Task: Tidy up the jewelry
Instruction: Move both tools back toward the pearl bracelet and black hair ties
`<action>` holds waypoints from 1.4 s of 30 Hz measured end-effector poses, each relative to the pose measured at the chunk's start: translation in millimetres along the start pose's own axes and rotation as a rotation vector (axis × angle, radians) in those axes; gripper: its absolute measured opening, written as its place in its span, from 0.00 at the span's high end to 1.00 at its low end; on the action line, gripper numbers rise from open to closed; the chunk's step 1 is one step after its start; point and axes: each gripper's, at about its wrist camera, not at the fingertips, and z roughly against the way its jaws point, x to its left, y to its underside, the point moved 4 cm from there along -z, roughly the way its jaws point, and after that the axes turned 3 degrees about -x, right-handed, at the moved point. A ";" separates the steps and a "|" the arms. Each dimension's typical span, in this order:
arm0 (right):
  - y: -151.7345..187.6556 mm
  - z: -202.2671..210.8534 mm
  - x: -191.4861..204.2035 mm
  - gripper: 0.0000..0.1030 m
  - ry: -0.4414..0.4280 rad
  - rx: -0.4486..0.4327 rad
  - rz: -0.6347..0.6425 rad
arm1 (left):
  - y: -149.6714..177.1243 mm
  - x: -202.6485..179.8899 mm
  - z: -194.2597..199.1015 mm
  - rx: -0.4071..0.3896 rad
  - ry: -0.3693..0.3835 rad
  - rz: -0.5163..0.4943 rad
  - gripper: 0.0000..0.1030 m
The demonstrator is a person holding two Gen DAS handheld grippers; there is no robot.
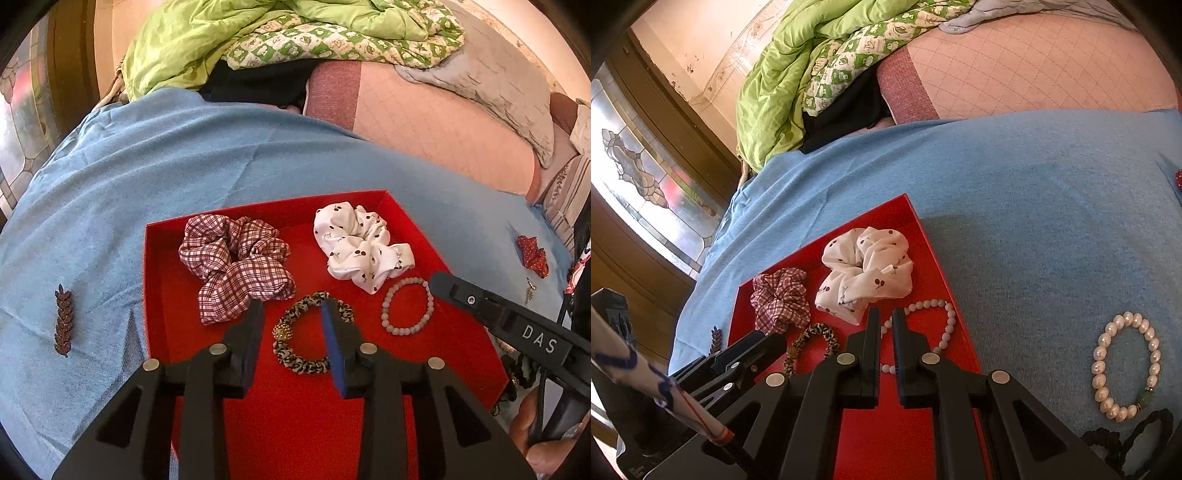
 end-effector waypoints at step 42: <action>41.6 131.8 -161.3 0.80 0.223 0.087 -0.132 | 62.2 -177.1 28.2 0.076 0.421 -0.361 0.70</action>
